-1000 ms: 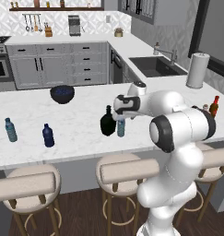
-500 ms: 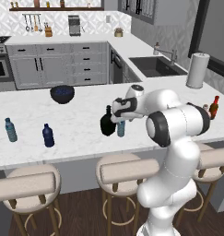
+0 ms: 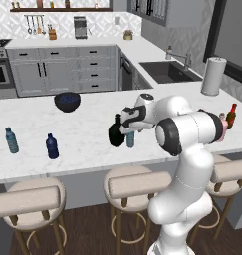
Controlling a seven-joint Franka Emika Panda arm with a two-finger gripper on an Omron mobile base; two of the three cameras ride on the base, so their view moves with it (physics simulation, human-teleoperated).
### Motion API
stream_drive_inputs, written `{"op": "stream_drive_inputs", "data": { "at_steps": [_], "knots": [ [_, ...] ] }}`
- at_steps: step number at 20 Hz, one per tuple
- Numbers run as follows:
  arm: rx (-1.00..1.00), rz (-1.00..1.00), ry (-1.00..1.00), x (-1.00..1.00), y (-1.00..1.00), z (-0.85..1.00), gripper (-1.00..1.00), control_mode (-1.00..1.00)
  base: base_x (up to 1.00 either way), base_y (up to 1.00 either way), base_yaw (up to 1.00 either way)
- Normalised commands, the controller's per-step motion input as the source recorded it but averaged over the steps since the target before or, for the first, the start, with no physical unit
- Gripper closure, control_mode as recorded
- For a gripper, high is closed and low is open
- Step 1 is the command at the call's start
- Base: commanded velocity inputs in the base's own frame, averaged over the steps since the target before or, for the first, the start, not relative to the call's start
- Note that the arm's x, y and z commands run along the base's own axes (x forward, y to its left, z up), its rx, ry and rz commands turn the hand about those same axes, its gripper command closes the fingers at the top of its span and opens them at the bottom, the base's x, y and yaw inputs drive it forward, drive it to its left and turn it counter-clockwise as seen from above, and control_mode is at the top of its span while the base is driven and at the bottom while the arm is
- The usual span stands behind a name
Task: Move the plastic bottles in the middle to the plastics group, and the glass bottles in the middle to the glass group.
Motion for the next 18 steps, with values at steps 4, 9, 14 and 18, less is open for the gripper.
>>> {"op": "stream_drive_inputs", "data": {
  "at_steps": [4,9,14,18],
  "knots": [
    [0.01,0.01,-0.06,0.00,0.00,0.00,-1.00,-1.00,0.00,0.00,0.00],
    [0.03,0.02,-0.08,0.00,0.00,-0.02,-1.00,-1.00,0.00,0.00,0.00],
    [0.00,0.01,0.00,0.00,0.00,-0.02,-1.00,-1.00,0.00,0.00,0.00],
    [0.00,0.02,0.00,0.00,0.00,0.00,-1.00,-1.00,0.00,0.00,0.00]
  ]
}}
